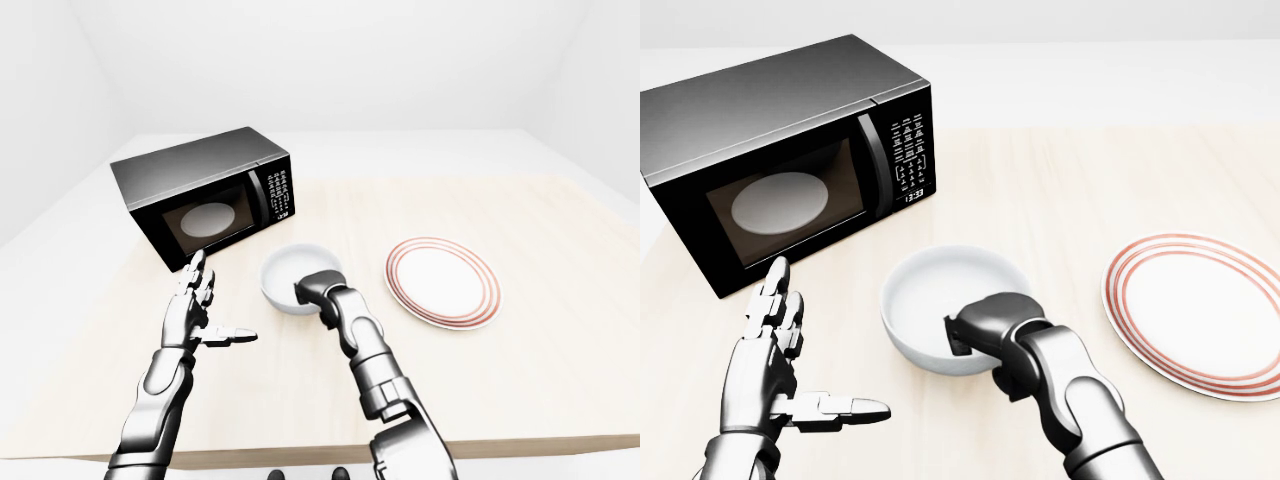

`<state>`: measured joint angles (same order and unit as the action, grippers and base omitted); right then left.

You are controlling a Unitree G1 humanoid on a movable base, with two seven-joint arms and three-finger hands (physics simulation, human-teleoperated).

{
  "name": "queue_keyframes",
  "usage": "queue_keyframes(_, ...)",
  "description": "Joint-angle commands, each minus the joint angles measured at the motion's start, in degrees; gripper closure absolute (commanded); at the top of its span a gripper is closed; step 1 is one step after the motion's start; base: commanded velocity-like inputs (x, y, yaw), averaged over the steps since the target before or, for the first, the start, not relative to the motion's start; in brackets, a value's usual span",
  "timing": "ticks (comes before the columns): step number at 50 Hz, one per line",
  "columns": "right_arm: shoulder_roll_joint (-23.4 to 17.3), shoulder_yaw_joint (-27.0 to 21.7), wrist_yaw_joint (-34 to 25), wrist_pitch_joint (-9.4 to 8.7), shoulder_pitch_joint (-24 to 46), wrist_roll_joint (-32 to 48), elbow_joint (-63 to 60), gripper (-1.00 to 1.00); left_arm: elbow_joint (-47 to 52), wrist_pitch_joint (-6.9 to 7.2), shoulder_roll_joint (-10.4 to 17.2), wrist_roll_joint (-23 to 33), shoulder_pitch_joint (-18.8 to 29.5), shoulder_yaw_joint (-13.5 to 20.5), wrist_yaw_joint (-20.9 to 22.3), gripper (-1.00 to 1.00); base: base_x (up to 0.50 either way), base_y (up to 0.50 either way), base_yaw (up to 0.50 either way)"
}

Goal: Pick up the white bowl and put it on the plate.

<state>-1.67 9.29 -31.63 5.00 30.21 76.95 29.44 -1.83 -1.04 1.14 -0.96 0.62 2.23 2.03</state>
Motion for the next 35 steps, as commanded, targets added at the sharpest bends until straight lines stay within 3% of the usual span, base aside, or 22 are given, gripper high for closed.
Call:
queue_keyframes(1,0.0,0.2,-0.6,0.0,-0.6,1.3,0.4,1.0,0.0,0.0,0.0,0.0,0.0,0.0,0.0,-1.0,0.0,0.0,0.0)
queue_keyframes(20,1.9,-0.7,7.9,0.0,0.6,-0.7,-10.1,1.0,0.0,0.01,0.0,0.0,0.0,0.0,0.0,-1.0,0.0,0.0,0.0)
queue_keyframes(35,2.3,0.0,10.1,0.0,-1.1,-0.7,-11.8,1.0,0.0,-0.01,0.0,0.0,0.0,0.0,0.0,-1.0,0.0,0.0,0.0)
